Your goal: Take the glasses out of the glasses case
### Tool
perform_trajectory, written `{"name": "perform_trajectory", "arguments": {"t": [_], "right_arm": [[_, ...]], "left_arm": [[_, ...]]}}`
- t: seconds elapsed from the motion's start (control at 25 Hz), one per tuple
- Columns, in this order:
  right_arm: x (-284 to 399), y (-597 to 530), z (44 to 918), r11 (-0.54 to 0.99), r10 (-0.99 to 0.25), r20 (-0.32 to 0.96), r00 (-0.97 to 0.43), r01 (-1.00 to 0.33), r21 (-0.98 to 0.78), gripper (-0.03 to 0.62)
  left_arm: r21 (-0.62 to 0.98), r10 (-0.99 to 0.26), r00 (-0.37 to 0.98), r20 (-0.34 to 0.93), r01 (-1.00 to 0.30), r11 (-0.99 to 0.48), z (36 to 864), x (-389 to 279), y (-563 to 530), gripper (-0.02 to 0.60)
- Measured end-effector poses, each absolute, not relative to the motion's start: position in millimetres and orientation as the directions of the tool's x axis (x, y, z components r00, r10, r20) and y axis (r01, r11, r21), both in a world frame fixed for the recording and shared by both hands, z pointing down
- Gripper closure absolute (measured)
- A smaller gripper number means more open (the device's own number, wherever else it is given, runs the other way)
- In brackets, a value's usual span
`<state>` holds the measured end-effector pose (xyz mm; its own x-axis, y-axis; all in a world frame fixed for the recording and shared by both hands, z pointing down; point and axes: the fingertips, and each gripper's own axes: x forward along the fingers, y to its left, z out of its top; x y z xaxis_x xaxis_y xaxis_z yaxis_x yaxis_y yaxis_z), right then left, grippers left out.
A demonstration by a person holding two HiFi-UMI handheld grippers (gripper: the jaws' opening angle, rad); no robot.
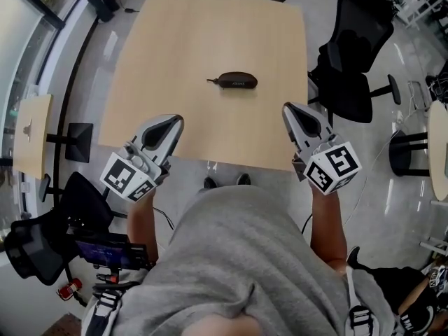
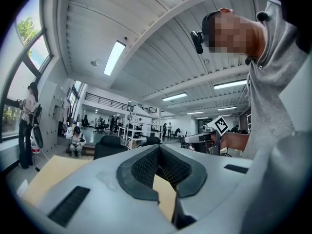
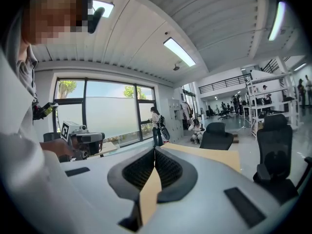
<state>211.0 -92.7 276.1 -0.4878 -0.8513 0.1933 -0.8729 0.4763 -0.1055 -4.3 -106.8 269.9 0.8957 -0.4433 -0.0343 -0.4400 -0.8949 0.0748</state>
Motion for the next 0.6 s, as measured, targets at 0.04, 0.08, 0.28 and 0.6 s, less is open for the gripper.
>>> {"name": "perform_trajectory", "arguments": {"t": [0.04, 0.08, 0.28, 0.6], "right_arm": [[202, -97, 273, 0.467, -0.857, 0.192, -0.478, -0.878, -0.103, 0.586], [193, -102, 272, 0.457, -0.863, 0.192, -0.467, -0.884, -0.097, 0.586], [171, -109, 273, 0.383, -0.902, 0.180, -0.392, -0.920, -0.085, 0.586], [146, -108, 286, 0.335, -0.911, 0.227, -0.343, -0.939, -0.078, 0.586]], "left_arm": [[0.075, -0.434, 0.900, -0.040, -0.430, -0.900, 268, -13, -115, 0.575], [0.075, -0.423, 0.905, -0.047, -0.419, -0.905, 266, -22, -123, 0.575], [0.067, -0.352, 0.934, -0.065, -0.348, -0.935, 268, -46, -139, 0.575], [0.102, -0.308, 0.949, -0.074, -0.300, -0.948, 284, -69, -147, 0.575]]}}
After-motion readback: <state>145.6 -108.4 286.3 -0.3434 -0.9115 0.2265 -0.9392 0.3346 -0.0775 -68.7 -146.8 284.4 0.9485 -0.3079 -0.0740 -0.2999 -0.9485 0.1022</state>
